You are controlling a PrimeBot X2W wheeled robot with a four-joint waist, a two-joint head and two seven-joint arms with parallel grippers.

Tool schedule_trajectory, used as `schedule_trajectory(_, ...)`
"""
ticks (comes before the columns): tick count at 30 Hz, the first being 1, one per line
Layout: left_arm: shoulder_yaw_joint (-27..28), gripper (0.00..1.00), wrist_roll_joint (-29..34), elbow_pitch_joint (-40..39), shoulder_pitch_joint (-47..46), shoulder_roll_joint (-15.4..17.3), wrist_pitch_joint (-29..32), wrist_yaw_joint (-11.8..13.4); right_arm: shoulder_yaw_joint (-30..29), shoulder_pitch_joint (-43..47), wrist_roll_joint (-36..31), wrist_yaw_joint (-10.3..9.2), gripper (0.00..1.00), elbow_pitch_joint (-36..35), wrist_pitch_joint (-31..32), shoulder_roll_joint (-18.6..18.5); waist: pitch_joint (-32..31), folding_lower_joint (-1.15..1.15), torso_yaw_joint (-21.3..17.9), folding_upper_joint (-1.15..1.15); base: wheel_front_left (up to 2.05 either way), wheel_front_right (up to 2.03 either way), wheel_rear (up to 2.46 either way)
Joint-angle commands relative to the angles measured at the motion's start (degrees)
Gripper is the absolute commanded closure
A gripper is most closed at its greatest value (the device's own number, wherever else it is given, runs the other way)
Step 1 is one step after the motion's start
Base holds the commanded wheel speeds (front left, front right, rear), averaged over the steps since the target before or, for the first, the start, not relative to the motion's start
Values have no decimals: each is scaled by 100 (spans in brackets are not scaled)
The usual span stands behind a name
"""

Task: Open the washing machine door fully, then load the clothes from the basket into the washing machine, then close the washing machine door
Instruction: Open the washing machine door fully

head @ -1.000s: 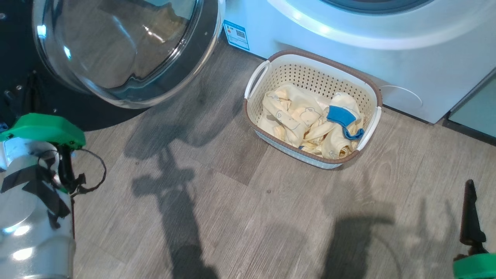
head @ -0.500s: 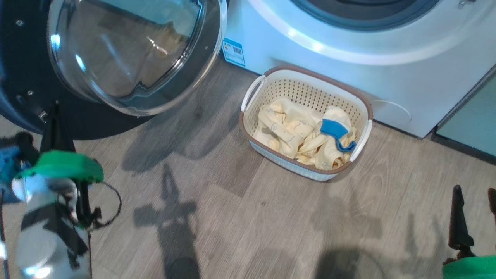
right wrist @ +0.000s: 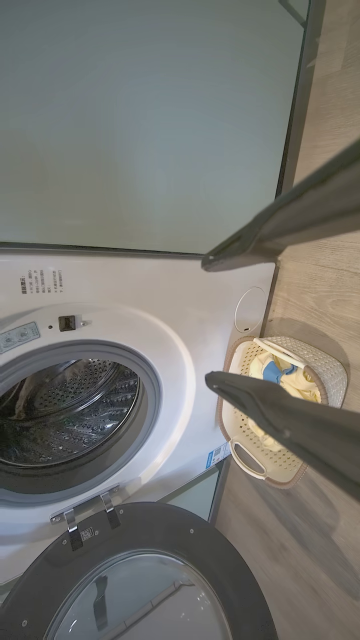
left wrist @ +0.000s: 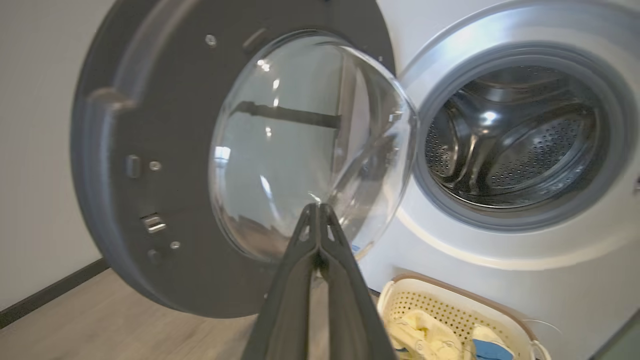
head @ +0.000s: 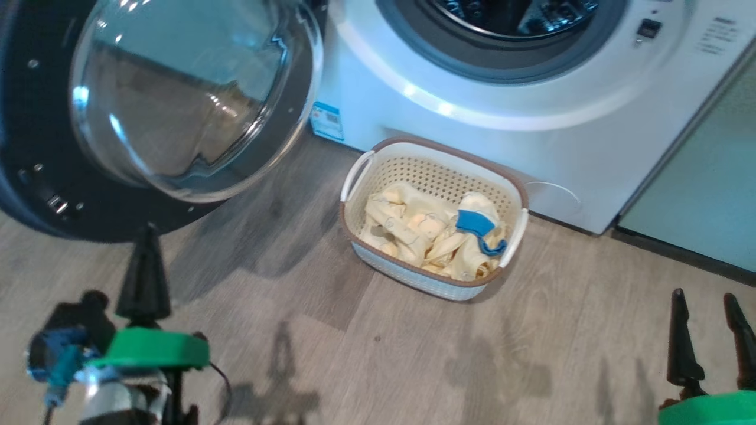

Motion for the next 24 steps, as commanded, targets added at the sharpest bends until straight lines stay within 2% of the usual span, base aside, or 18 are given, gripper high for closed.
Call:
schedule_trajectory(1,50,94,-50,-281,-38,86,-36,58,146,-65,20,25,0,-191,-66,-41,-93,1,-138,0,0,0,0)
schedule_trajectory(2,-44,78,-102,-333,37,85,-36,88,167,-64,46,25,0,-200,-66,-40,-110,1,-200,0,0,0,0)
schedule_trajectory(3,-130,71,-139,-395,91,85,-36,118,184,-64,76,25,0,-205,-66,-40,-130,1,-266,0,0,0,0)
schedule_trajectory(5,-270,51,-156,-506,193,85,-36,147,243,-75,104,25,0,-232,-66,-39,-163,1,-428,0,0,0,0)
schedule_trajectory(6,-335,23,-171,-541,242,84,-36,163,263,-76,112,25,0,-247,-67,-39,-173,1,-507,0,0,0,0)
schedule_trajectory(7,-402,2,-167,-557,286,84,-36,175,276,-77,123,25,0,-269,-67,-38,-189,1,-588,0,0,0,0)
schedule_trajectory(15,-813,0,-119,-454,451,84,-35,267,406,-13,156,25,0,-389,-67,-38,-316,1,-1250,0,0,0,0)
schedule_trajectory(24,-909,0,-127,-195,400,130,107,264,597,27,153,25,0,-464,-67,-37,-409,1,-1762,0,0,0,0)
